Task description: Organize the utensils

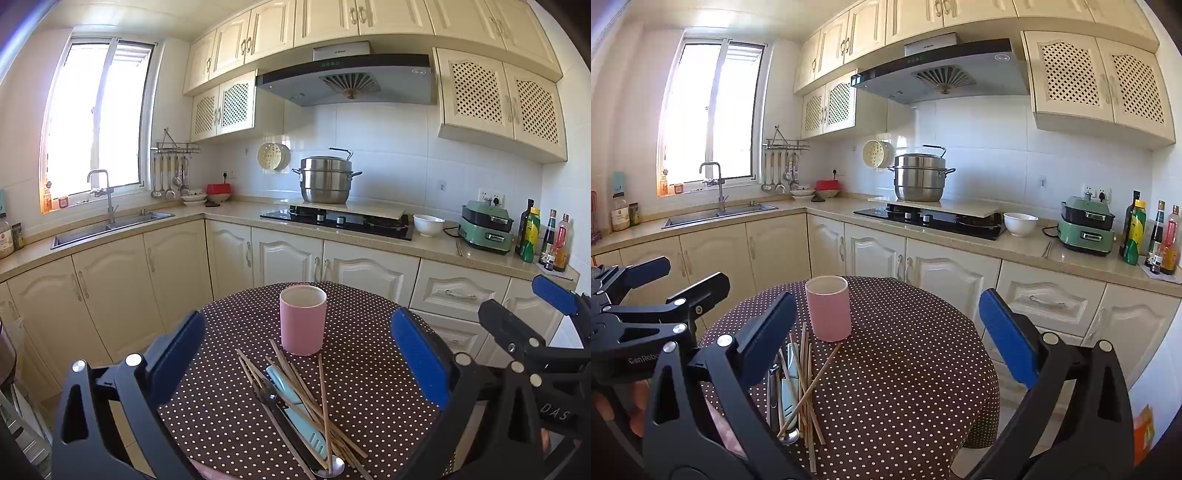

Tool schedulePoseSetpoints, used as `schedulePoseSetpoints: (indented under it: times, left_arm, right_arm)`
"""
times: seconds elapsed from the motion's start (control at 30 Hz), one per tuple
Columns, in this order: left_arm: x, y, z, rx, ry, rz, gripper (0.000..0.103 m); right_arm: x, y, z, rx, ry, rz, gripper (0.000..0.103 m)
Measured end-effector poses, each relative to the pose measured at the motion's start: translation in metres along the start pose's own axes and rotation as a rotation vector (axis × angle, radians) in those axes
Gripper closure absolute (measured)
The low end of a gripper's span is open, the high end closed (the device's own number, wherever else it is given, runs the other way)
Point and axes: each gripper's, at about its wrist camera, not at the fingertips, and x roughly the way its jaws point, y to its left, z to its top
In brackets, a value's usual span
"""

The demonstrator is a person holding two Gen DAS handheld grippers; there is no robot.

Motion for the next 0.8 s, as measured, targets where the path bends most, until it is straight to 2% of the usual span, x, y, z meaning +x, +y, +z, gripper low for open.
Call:
schedulePoseSetpoints:
  times: [0.8]
  left_arm:
    - [0.0047,0.0005,-0.0031,0.002,0.004,0.001,0.004]
  right_arm:
    - [0.0018,-0.0005,-0.0066,0.009,0.008,0.002,0.006]
